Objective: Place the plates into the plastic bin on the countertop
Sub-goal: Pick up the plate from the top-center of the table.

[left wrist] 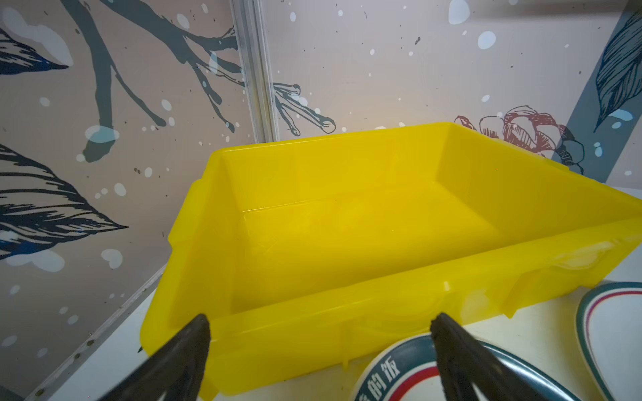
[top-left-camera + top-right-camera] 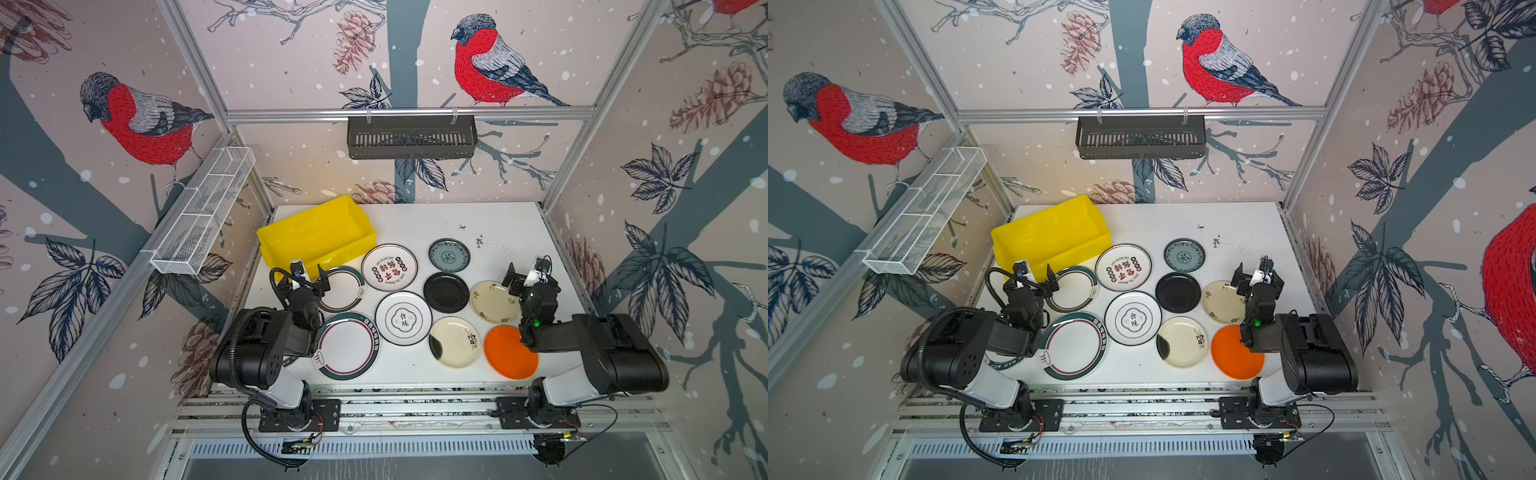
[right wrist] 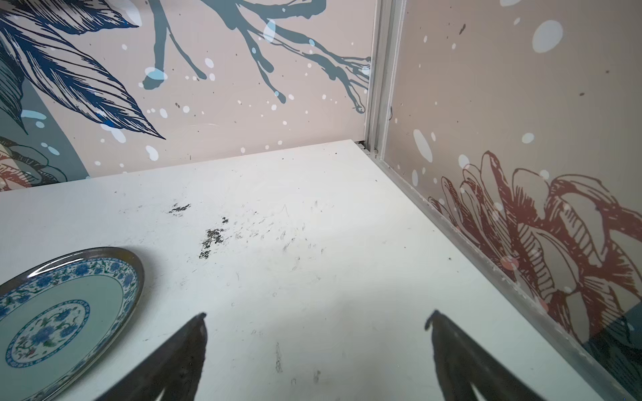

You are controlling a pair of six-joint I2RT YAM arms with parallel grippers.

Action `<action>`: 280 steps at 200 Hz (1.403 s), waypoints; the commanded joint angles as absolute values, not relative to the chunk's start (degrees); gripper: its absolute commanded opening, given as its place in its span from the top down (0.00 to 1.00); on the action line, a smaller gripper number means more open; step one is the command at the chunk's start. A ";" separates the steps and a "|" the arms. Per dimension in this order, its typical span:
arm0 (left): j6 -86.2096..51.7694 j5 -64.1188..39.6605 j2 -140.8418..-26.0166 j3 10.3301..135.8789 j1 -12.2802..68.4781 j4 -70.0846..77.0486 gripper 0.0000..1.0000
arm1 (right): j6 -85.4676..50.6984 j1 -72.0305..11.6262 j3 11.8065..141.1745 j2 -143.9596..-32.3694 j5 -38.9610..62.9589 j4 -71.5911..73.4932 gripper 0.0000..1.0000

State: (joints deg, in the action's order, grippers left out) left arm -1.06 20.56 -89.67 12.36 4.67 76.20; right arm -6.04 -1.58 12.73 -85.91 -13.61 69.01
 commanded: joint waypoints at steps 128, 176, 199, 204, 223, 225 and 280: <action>-0.73 17.67 -89.56 13.10 3.96 76.29 0.01 | -5.89 -1.94 13.43 -86.22 -14.68 68.99 0.00; -0.44 17.94 -89.56 12.76 4.13 76.94 0.01 | -5.75 -2.02 13.18 -85.98 -14.76 69.26 0.00; -0.04 18.03 -89.65 12.18 4.31 78.22 0.01 | -5.49 -2.02 13.38 -85.61 -14.40 69.14 0.00; -0.01 18.11 -89.64 11.95 4.31 78.57 0.02 | -5.17 -2.23 13.48 -85.18 -14.68 69.52 0.00; -0.46 21.56 -89.29 10.91 4.94 80.67 0.02 | -3.85 -4.05 14.92 -81.47 -16.20 62.95 0.00; -0.58 22.13 -89.07 10.77 4.97 80.79 0.02 | -3.58 -4.22 15.07 -81.12 -16.89 62.60 0.00; 0.13 24.62 -77.61 12.79 6.72 66.17 0.02 | 0.97 -14.75 18.11 -70.14 -24.69 55.41 0.00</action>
State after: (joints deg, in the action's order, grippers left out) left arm 0.10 21.15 -81.91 10.87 6.44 73.21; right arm -0.38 -12.49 16.53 -74.46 -22.00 59.79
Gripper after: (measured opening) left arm 0.977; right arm 0.998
